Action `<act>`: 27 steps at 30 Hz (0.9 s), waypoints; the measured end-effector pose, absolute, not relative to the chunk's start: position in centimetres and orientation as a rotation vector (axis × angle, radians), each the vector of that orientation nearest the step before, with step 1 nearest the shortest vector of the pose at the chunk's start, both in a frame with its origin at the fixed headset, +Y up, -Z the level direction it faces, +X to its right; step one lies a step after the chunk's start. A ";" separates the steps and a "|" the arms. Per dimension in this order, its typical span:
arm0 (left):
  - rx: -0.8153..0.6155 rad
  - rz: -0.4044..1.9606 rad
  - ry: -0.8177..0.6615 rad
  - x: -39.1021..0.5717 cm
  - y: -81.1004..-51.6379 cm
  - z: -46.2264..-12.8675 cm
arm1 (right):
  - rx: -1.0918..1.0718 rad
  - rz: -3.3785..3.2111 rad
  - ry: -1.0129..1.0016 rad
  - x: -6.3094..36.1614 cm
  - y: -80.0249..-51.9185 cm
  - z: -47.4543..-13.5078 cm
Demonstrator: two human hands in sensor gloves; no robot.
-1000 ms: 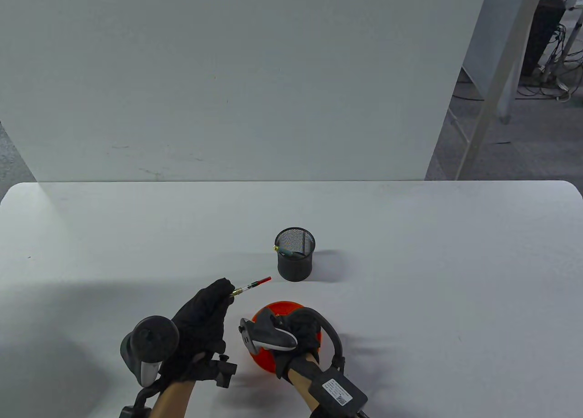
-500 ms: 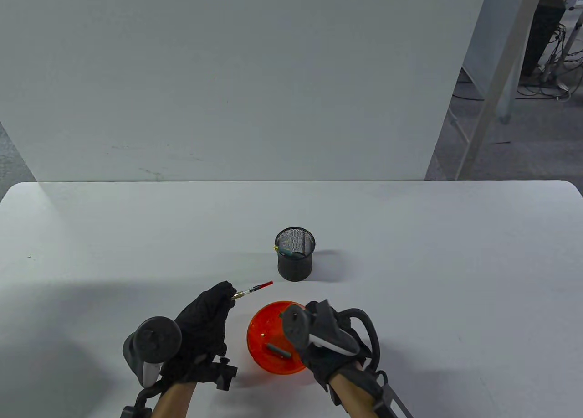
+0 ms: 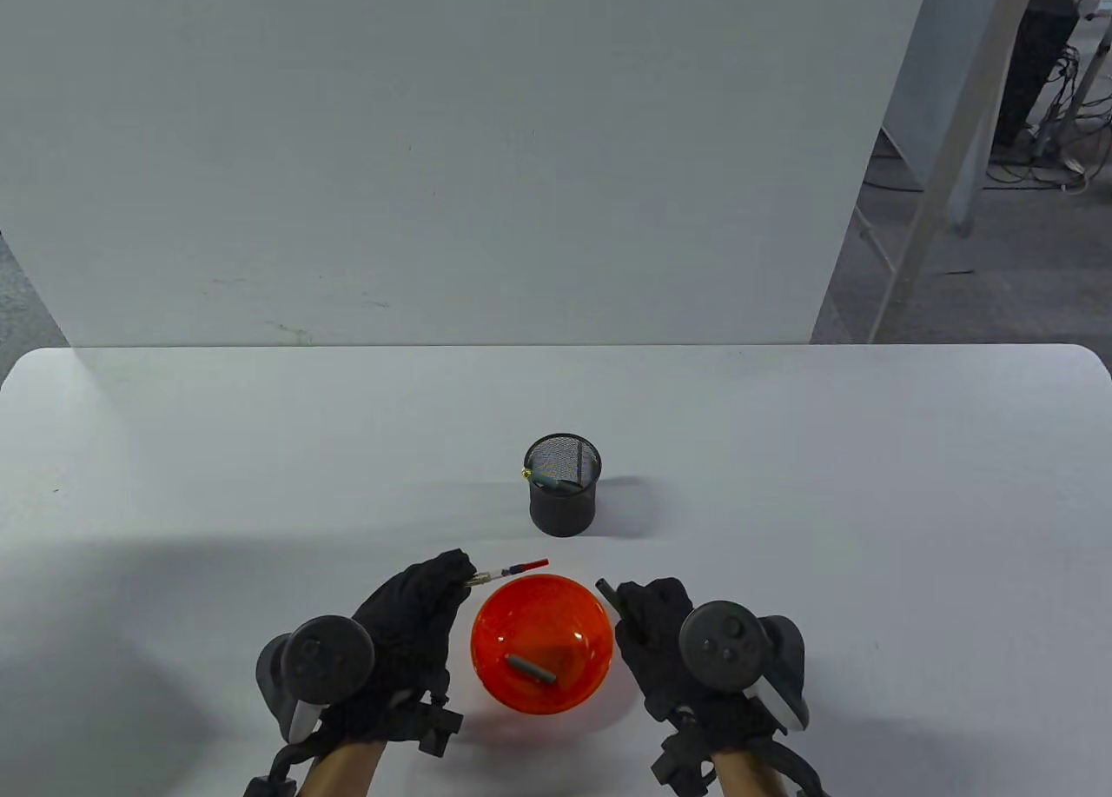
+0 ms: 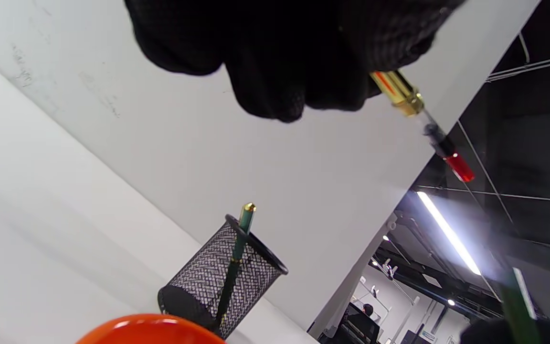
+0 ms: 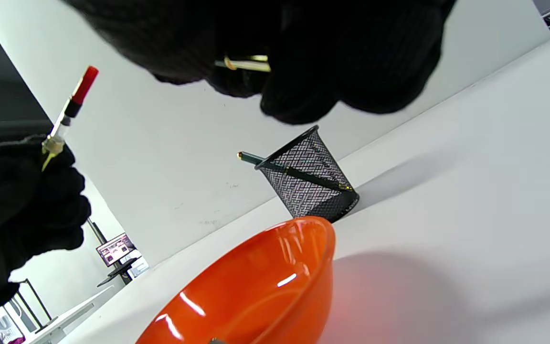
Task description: Assemble fountain pens from components
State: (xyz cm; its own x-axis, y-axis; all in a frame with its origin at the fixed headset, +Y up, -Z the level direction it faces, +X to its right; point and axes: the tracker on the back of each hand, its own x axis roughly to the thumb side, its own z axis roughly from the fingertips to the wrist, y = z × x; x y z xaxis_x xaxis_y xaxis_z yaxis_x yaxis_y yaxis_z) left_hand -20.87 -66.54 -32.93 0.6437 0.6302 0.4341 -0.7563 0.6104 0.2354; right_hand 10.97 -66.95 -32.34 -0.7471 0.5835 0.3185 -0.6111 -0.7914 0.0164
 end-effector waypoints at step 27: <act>0.397 0.765 -0.439 -19.3 -66.4 -32.2 | 0.373 2.377 -0.318 11.4 -67.4 -31.4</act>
